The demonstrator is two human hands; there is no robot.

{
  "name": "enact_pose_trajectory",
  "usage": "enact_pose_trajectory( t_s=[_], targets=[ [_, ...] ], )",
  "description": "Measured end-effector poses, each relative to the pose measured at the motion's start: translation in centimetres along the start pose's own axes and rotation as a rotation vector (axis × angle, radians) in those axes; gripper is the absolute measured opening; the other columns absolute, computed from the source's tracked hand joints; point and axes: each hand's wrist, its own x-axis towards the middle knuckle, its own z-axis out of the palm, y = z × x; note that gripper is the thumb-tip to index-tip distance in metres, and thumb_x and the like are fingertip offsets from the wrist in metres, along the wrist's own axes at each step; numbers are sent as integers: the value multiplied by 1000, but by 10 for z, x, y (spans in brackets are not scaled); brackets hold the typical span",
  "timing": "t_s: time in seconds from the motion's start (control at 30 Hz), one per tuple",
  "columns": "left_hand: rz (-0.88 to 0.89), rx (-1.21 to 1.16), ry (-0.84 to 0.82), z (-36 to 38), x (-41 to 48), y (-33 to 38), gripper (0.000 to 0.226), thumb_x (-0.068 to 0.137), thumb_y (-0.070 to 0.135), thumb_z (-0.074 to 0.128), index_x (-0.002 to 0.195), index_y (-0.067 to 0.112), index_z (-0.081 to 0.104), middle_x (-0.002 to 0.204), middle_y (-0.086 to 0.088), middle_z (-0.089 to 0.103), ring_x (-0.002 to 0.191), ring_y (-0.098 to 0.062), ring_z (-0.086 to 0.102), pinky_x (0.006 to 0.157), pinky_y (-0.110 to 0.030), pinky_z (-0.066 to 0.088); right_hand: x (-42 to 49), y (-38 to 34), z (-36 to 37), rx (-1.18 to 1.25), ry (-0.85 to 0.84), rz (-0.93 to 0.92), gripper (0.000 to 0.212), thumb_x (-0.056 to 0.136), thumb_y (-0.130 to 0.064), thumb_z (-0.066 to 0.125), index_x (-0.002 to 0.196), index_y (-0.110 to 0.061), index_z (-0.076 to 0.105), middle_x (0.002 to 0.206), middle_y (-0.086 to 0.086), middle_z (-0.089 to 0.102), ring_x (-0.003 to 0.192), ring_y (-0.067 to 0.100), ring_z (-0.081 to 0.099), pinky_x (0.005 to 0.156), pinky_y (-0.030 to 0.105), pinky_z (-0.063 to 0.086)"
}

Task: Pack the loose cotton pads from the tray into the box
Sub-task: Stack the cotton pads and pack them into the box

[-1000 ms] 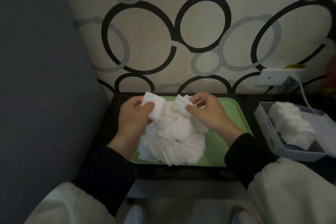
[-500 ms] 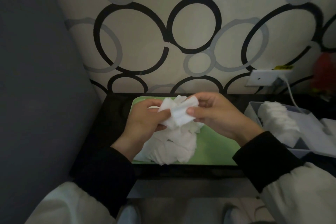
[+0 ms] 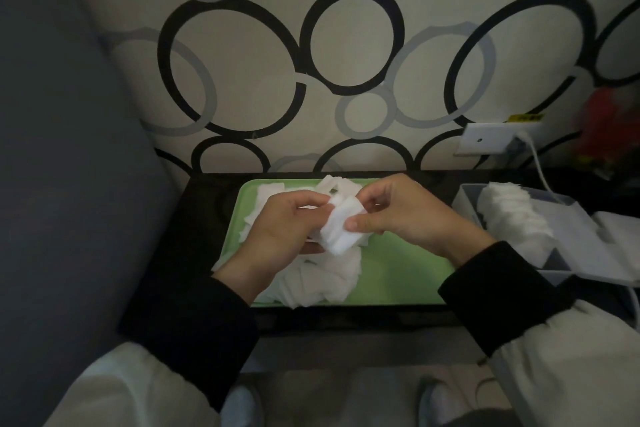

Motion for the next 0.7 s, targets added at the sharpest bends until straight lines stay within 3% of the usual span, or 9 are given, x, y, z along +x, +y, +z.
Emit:
enact_pose_trajectory(
  t_s=[0.2, 0.3, 0.43, 0.5, 0.57, 0.63, 0.7],
  targets=[
    [-2, -4, -28, 4, -2, 1, 21, 98, 26, 59, 87, 18, 75, 80, 4, 76, 77, -12, 73, 65, -28, 60, 3, 1, 5, -67, 85, 51, 23, 67, -12, 90, 79, -3, 73, 68, 2, 61, 62, 10, 52, 58, 25, 42],
    [49, 53, -51, 2, -2, -1, 9, 88, 24, 73, 94, 18, 74, 84, 0, 77, 83, -15, 74, 73, -33, 62, 6, 5, 13, -134, 171, 61, 29, 67, -24, 90, 76, -7, 67, 63, -2, 57, 57, 8, 48, 58, 24, 39],
    [118, 80, 200, -17, 7, -5, 16, 88, 12, 71, 94, 26, 70, 88, 2, 74, 86, -14, 72, 72, -33, 61, 11, 12, 21, -317, 349, 66, 22, 80, -33, 78, 75, -16, 65, 67, -6, 63, 59, 8, 56, 58, 24, 42],
    [108, 31, 289, -32, 12, -7, 14, 90, 14, 70, 99, 24, 71, 98, 0, 73, 92, -17, 71, 71, -31, 59, 8, 11, 24, -392, 221, 45, 10, 83, -27, 74, 78, -20, 68, 75, -4, 69, 68, 10, 63, 64, 29, 50],
    [84, 15, 312, -42, 14, -10, 13, 90, 15, 69, 101, 23, 71, 102, -2, 73, 95, -20, 70, 70, -31, 58, 4, 12, 36, -442, -25, -16, 2, 81, -21, 75, 80, -22, 73, 81, -5, 73, 72, 5, 64, 68, 25, 52],
    [65, 31, 298, -46, 14, -13, 14, 91, 16, 69, 103, 23, 71, 104, -2, 72, 97, -21, 70, 72, -33, 59, -2, 17, 51, -567, -190, -42, 7, 79, -22, 77, 86, -24, 75, 88, -9, 72, 70, -2, 59, 67, 16, 48],
    [59, 62, 262, -48, 12, -16, 16, 91, 18, 69, 106, 22, 72, 107, -3, 72, 100, -22, 69, 76, -37, 60, -5, 24, 63, -723, -202, -51, 23, 76, -32, 79, 97, -27, 71, 96, -11, 67, 71, -1, 52, 68, 18, 44]
  ],
)
